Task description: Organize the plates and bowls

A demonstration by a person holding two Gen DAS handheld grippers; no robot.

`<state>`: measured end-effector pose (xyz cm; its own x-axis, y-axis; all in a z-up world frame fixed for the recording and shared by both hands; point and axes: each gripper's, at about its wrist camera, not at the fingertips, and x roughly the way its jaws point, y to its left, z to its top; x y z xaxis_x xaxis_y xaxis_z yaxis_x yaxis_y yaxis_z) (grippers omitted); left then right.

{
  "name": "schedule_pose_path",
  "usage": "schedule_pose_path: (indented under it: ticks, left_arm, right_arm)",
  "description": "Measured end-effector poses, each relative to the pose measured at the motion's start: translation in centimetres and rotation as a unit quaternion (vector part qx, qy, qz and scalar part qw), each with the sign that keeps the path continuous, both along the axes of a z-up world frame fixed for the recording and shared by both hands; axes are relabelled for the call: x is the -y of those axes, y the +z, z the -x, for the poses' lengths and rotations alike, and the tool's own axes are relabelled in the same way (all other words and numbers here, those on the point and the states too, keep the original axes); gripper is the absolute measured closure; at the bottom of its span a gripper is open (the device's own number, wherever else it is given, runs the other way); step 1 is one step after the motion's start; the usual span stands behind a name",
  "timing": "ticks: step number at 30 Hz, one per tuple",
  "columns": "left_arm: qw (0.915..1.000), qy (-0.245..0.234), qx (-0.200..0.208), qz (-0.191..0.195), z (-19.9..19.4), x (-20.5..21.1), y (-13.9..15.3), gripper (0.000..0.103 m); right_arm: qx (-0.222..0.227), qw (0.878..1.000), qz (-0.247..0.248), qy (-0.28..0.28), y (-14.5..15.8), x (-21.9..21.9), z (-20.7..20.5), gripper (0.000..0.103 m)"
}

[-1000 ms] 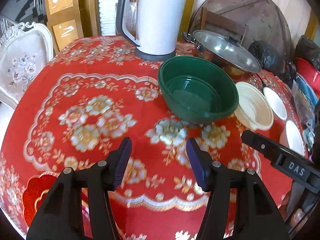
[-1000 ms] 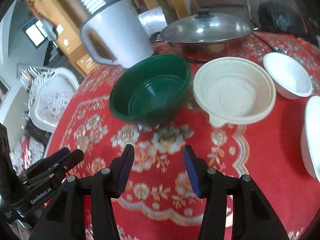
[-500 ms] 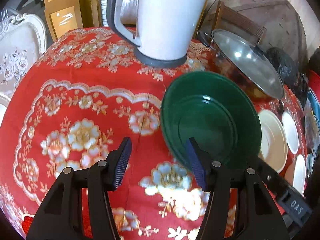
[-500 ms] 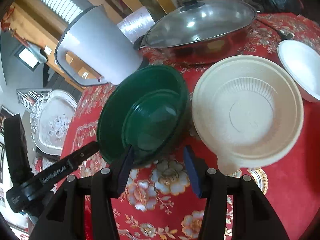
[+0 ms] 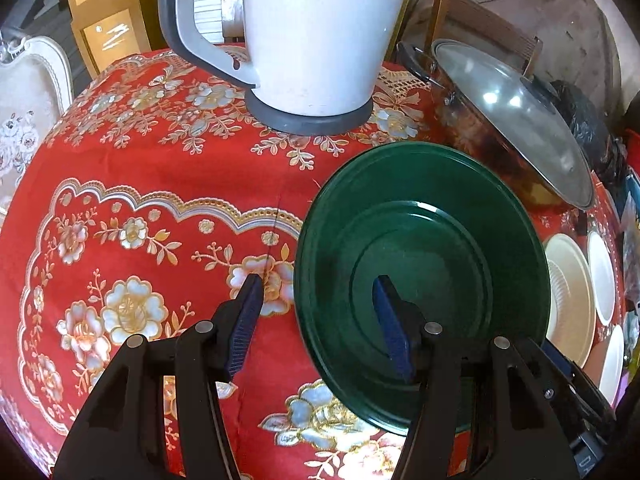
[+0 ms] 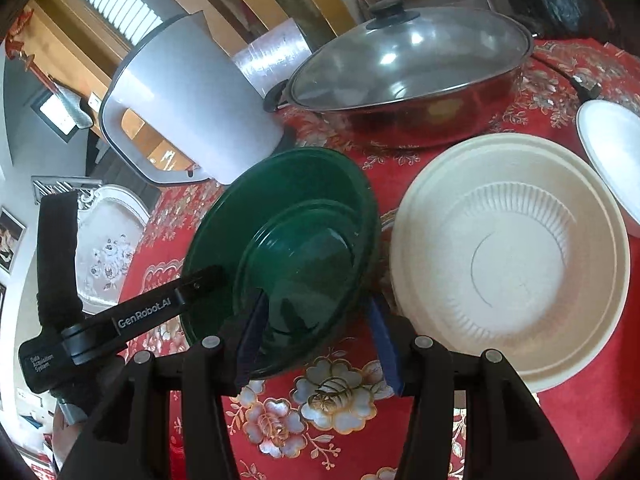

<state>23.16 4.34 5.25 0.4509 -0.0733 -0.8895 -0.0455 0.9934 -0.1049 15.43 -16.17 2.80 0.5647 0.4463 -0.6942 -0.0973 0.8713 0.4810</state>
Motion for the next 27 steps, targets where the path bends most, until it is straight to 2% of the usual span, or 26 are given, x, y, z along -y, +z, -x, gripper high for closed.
schedule_pose_path:
  ticks: [27]
  left_arm:
    - [0.9998,-0.003,-0.007,-0.016,-2.4,-0.2,-0.9,0.046]
  right_arm:
    - [-0.004,1.0,-0.007,-0.009,0.0,-0.2,-1.5,0.052]
